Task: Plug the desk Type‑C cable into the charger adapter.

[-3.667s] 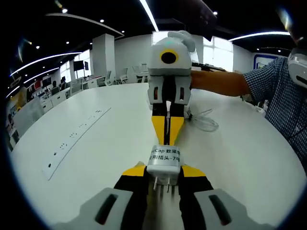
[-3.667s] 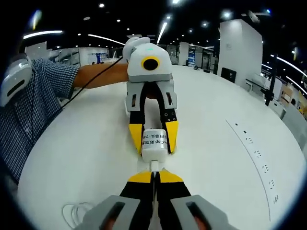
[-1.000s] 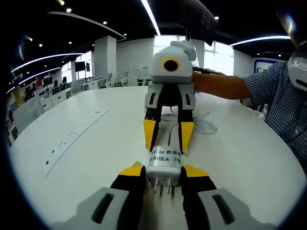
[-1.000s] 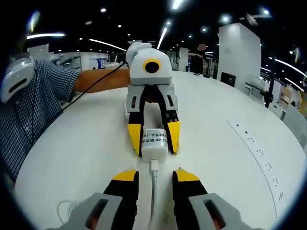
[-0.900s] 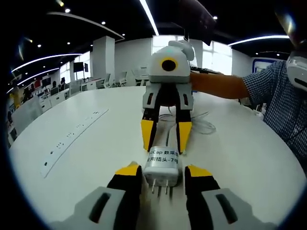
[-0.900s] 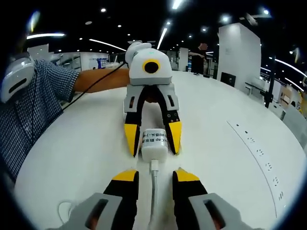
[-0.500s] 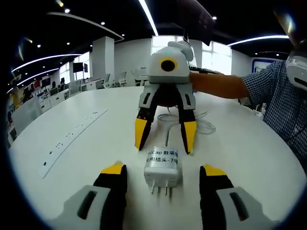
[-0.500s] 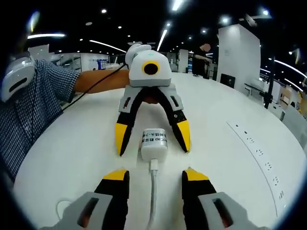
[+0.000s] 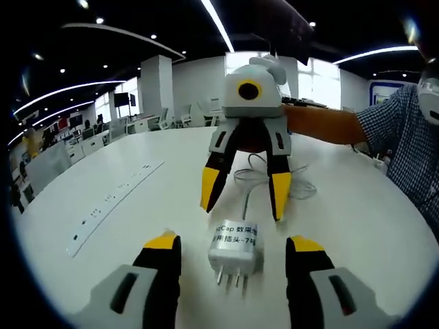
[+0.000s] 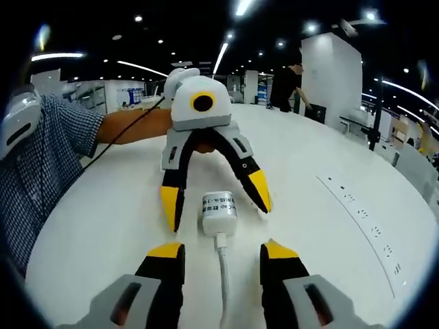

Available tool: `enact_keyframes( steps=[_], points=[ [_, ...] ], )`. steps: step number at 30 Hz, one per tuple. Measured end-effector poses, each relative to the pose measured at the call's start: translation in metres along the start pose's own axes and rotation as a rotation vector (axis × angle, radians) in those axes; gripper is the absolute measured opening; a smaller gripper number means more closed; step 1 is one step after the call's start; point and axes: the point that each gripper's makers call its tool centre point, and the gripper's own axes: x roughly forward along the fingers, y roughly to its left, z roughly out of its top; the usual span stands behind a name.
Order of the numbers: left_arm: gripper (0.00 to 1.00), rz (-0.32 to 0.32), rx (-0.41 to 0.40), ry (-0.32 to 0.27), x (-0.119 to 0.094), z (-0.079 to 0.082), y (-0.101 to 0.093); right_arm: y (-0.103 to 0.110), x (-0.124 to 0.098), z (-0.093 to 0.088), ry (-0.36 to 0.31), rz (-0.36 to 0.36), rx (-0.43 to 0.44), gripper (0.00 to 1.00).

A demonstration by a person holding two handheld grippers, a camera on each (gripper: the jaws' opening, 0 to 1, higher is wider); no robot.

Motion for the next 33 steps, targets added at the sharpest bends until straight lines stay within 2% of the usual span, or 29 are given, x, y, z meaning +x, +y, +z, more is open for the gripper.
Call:
enact_keyframes(
  steps=[4,6,9,11,13,15,18,21,25,28,30,33],
  points=[
    [0.65,0.023,-0.034,0.019,-0.009,-0.002,-0.002,-0.007,-0.010,-0.001,-0.008,-0.049,0.015,0.45],
    [0.68,0.037,-0.059,0.005,-0.014,-0.001,-0.005,-0.010,-0.014,-0.002,-0.014,-0.067,0.021,0.45],
    [0.65,0.088,-0.054,-0.018,-0.021,0.002,0.001,-0.026,-0.023,-0.010,0.010,-0.164,0.061,0.46],
    [0.65,0.119,-0.062,-0.015,-0.026,0.001,0.005,-0.028,-0.025,-0.010,0.000,-0.171,0.063,0.46],
    [0.64,0.158,-0.074,-0.019,-0.031,0.001,0.009,-0.029,-0.031,-0.012,0.002,-0.213,0.092,0.46],
    [0.64,0.187,-0.082,-0.018,-0.037,0.001,0.012,-0.029,-0.036,-0.014,0.006,-0.230,0.090,0.43],
    [0.62,0.220,-0.087,-0.020,-0.043,-0.001,0.013,-0.029,-0.044,-0.017,0.038,-0.308,0.004,0.34],
    [0.64,0.250,-0.094,-0.020,-0.046,0.001,0.012,-0.023,-0.045,-0.020,0.039,-0.310,0.041,0.34],
    [0.63,0.310,-0.108,-0.016,-0.052,0.003,0.012,-0.013,-0.051,-0.015,0.024,-0.325,0.038,0.34],
    [0.64,0.322,-0.106,-0.016,-0.054,0.004,0.009,-0.003,-0.056,-0.015,0.038,-0.344,0.084,0.27],
    [0.68,0.323,-0.098,-0.023,-0.055,0.005,0.002,0.000,-0.058,-0.014,0.028,-0.352,0.094,0.30],
    [0.68,0.347,-0.099,-0.027,-0.059,0.008,-0.003,0.008,-0.060,-0.010,0.017,-0.354,0.101,0.37]
  ],
)
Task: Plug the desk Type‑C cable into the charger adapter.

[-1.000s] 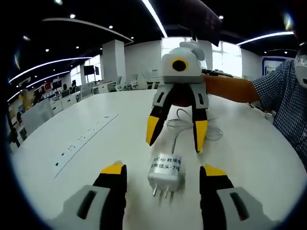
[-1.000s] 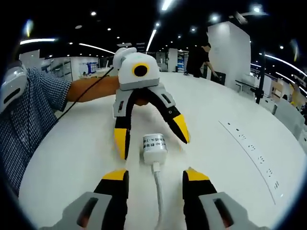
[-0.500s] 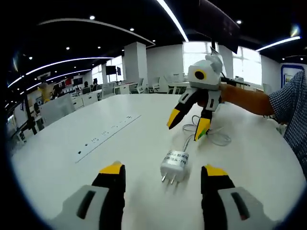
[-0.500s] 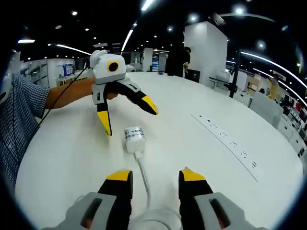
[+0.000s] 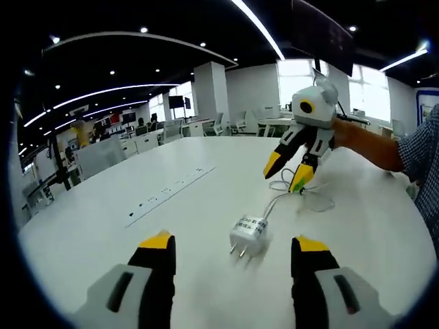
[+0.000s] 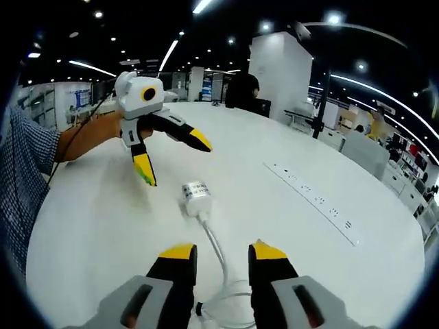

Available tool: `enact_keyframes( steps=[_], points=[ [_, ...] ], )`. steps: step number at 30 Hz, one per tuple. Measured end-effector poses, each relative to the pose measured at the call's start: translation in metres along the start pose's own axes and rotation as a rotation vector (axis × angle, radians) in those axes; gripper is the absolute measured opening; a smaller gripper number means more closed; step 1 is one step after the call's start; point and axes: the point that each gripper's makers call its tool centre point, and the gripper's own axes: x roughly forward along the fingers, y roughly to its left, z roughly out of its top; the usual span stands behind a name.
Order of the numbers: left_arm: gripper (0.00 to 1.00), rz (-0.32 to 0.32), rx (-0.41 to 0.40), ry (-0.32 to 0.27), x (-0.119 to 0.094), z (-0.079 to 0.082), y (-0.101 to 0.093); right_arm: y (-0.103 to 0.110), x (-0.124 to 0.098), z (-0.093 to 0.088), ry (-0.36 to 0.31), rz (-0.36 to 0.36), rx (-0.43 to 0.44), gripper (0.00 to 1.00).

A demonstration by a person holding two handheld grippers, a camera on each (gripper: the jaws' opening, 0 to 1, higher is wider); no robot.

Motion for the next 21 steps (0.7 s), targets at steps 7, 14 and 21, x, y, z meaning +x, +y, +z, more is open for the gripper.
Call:
enact_keyframes(
  steps=[7,14,21],
  points=[
    [0.61,0.064,-0.006,-0.016,-0.016,0.003,-0.002,0.010,-0.012,0.005,-0.019,-0.054,0.026,0.45],
    [0.68,0.087,-0.075,-0.011,-0.029,0.004,-0.009,0.006,-0.023,0.004,-0.037,-0.094,0.111,0.45],
    [0.69,0.146,-0.072,0.018,-0.042,0.003,-0.019,0.002,-0.033,0.002,-0.031,-0.124,0.127,0.47]
  ],
)
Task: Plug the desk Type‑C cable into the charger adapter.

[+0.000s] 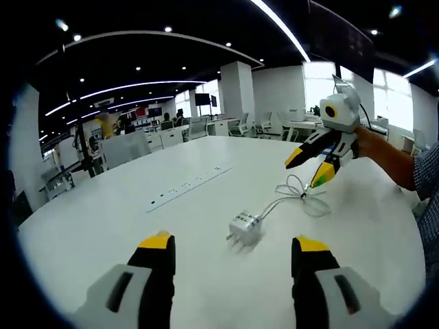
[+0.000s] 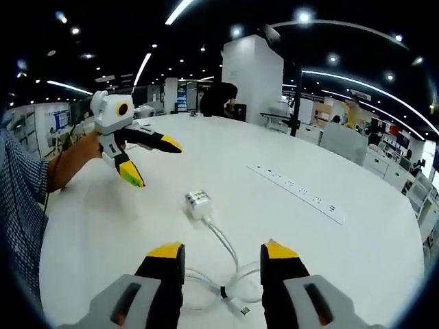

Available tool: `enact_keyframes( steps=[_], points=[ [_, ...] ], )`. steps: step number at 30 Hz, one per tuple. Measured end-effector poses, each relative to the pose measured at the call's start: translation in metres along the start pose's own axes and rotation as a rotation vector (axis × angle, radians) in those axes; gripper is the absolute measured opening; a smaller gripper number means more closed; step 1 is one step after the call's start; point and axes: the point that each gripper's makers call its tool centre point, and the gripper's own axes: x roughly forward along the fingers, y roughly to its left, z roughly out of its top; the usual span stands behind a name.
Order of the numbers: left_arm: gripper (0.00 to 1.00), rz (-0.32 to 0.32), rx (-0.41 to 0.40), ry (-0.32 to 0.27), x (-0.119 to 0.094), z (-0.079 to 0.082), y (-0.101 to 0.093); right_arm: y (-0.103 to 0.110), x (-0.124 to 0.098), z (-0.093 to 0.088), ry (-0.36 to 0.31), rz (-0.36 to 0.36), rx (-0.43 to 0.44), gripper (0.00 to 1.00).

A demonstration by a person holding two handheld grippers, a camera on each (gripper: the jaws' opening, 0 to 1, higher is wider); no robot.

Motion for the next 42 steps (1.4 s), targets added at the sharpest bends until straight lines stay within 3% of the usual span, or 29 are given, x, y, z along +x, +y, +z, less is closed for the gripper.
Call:
enact_keyframes(
  steps=[2,3,7,10,20,31,42],
  points=[
    [0.69,0.008,0.005,0.011,-0.005,0.000,-0.005,0.001,-0.005,0.001,-0.004,-0.007,-0.013,0.48],
    [0.69,0.036,0.013,0.006,-0.007,0.001,0.001,0.002,-0.008,0.003,-0.015,-0.009,-0.003,0.49],
    [0.71,0.047,-0.004,0.008,-0.016,0.001,0.005,0.006,-0.020,0.003,-0.045,-0.017,0.023,0.53],
    [0.71,0.051,-0.021,-0.012,-0.022,0.002,0.006,0.001,-0.030,0.003,-0.073,-0.075,0.027,0.52],
    [0.71,0.110,-0.066,-0.003,-0.036,-0.013,0.009,0.007,-0.057,-0.006,-0.077,-0.144,0.025,0.52],
    [0.71,0.140,-0.079,-0.006,-0.056,-0.021,0.000,0.025,-0.078,-0.026,-0.059,-0.184,0.057,0.52],
    [0.70,0.143,-0.098,-0.011,-0.067,-0.031,-0.014,0.042,-0.078,-0.052,-0.011,-0.191,0.090,0.51]
  ],
)
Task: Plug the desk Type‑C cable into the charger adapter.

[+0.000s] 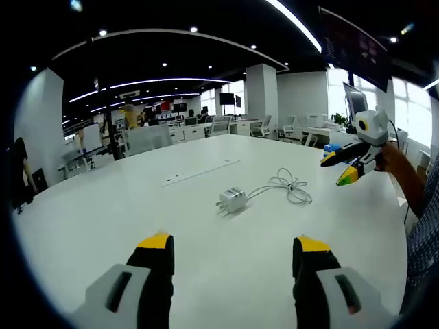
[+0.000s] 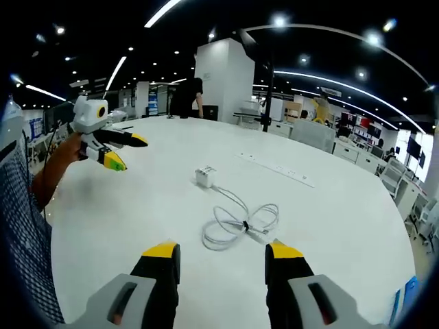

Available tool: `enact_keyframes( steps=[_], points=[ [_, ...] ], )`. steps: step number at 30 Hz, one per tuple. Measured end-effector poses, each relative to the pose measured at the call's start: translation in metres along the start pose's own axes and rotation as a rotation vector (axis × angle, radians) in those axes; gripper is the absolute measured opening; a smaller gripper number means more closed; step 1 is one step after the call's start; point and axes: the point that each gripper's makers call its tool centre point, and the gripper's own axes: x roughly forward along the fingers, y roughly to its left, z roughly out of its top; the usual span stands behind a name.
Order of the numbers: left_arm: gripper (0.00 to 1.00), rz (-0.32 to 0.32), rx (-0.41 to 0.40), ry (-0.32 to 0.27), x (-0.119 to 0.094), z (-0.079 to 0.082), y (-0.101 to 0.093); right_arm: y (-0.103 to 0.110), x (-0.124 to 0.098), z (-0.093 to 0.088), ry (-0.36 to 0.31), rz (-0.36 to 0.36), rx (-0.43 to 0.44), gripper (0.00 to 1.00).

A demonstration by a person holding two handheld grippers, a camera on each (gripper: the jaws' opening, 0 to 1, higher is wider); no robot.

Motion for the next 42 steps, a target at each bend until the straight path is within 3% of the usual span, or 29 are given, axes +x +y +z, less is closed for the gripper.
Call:
enact_keyframes(
  steps=[6,14,23,37,42],
  points=[
    [0.71,0.007,-0.028,0.014,-0.009,-0.011,-0.004,0.007,-0.007,-0.011,0.014,-0.014,0.012,0.52],
    [0.70,0.022,-0.027,0.017,-0.020,-0.009,-0.014,0.018,-0.016,-0.020,0.016,-0.029,0.039,0.53],
    [0.70,0.006,-0.022,0.085,-0.029,-0.023,-0.027,0.016,-0.020,-0.031,0.061,-0.058,0.013,0.55],
    [0.70,0.010,-0.039,0.115,-0.034,-0.038,-0.023,0.018,-0.028,-0.037,0.044,-0.048,0.059,0.55],
    [0.70,0.011,-0.032,0.107,-0.033,-0.033,-0.024,0.014,-0.029,-0.038,0.047,-0.063,0.070,0.54]
  ],
)
